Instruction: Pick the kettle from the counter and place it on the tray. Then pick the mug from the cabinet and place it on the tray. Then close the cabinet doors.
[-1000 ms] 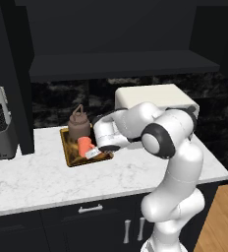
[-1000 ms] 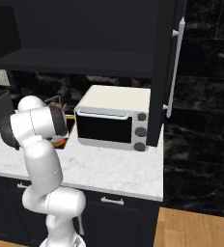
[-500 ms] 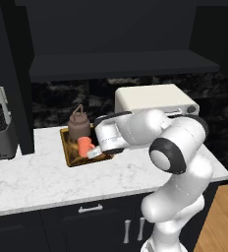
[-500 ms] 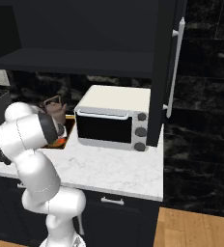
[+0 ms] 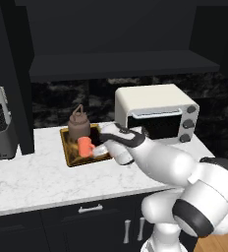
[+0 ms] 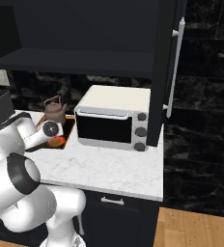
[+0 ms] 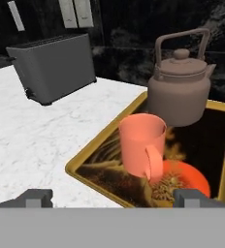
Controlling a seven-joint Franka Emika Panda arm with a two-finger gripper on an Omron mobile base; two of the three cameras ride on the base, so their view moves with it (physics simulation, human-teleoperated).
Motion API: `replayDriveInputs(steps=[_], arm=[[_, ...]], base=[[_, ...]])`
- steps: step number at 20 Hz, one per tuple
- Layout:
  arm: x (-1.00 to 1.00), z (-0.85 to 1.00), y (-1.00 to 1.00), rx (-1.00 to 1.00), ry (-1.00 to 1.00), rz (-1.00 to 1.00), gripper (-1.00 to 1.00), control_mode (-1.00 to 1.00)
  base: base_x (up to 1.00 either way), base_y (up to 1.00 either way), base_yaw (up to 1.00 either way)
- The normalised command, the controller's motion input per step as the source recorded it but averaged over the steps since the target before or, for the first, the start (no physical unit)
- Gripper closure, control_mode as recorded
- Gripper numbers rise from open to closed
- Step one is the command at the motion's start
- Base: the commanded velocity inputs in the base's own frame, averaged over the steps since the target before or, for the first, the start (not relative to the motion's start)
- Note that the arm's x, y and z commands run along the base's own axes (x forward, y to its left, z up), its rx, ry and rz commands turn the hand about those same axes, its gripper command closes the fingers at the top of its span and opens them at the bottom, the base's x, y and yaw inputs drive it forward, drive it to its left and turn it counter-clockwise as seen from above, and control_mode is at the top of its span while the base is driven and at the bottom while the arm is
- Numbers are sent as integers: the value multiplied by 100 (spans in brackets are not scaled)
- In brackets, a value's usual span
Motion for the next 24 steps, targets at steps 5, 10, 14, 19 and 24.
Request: replayDriveInputs(steps=[5, 10, 14, 19, 24], arm=[[-39, 100, -8, 0, 11, -1, -100, -100], [-47, 95, -16, 0, 17, -2, -100, -100], [-41, 69, -13, 0, 17, -1, -100, -100], [-10, 11, -1, -2, 10, 0, -100, -100], [-1, 0, 0, 0, 0, 0, -100, -100]], base=[[0, 0, 0], [0, 0, 0], [0, 0, 0], [0, 0, 0], [0, 0, 0]])
